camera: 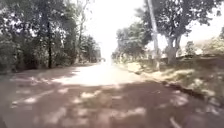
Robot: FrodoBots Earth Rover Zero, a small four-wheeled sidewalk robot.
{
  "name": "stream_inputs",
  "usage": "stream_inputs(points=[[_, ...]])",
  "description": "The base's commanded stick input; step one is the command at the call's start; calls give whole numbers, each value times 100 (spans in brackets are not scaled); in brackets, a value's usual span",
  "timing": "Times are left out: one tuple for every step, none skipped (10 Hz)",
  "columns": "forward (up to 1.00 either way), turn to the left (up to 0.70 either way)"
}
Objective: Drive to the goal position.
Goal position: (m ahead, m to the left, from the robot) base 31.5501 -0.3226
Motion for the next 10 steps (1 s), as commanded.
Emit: stream_inputs(points=[[100, 27], [100, 27], [100, 0], [100, 0], [100, 0], [100, 0], [100, 0], [100, 0], [100, 0], [100, 0]])
